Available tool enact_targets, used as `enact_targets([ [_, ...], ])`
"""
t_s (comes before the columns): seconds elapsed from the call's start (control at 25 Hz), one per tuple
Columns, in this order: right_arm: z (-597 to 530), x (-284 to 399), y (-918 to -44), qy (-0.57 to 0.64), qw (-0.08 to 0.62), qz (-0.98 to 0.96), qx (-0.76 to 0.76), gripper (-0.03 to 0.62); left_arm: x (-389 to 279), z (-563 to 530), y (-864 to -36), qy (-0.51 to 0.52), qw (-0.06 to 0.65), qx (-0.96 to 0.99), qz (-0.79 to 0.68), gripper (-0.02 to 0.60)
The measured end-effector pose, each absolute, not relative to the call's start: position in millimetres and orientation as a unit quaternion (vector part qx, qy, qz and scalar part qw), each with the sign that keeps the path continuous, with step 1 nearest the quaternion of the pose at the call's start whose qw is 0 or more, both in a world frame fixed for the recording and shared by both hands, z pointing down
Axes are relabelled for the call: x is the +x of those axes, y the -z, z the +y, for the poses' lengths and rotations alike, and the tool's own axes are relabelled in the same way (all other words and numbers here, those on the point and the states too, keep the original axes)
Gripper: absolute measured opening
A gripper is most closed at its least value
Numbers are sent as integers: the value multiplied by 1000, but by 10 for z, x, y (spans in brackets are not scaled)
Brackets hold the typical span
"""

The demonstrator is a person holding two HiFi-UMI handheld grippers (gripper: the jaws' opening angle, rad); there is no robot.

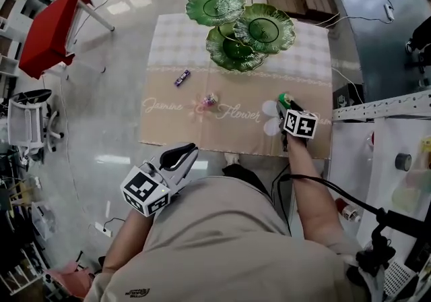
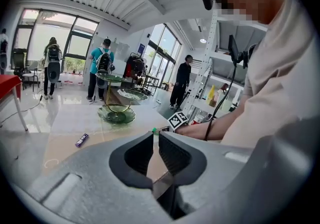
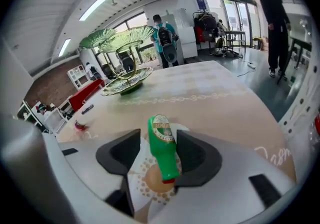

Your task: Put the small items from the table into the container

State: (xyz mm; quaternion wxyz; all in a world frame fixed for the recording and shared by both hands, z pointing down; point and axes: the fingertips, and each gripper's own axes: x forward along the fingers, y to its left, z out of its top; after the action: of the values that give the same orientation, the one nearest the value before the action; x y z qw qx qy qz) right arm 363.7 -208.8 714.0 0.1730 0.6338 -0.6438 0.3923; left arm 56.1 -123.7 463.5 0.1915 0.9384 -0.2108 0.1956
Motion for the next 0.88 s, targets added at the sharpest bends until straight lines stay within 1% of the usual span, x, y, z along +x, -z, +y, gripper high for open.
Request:
enact_targets([
  [0.16,-2139,3613,-7249,-376,225,-654,617,215,585,-1290,-4651,-194,193,936,-223,20],
  [0.2,-2142,3604,-7261,-370,234,-658,613,184,585,-1299,-4654,-193,193,935,-226,20],
  [0.32,-2168,3577,-7247,-350,252,-670,604,176,580,-1327,-4656,-189,195,933,-235,20],
  [0.56,-2250,3502,-7015,-325,255,-698,585,173,592,-1356,-4666,-183,198,933,-237,20],
  [0.88,-2502,3465,-6242,-283,239,-738,564,173,643,-1375,-4675,-172,196,938,-229,20],
])
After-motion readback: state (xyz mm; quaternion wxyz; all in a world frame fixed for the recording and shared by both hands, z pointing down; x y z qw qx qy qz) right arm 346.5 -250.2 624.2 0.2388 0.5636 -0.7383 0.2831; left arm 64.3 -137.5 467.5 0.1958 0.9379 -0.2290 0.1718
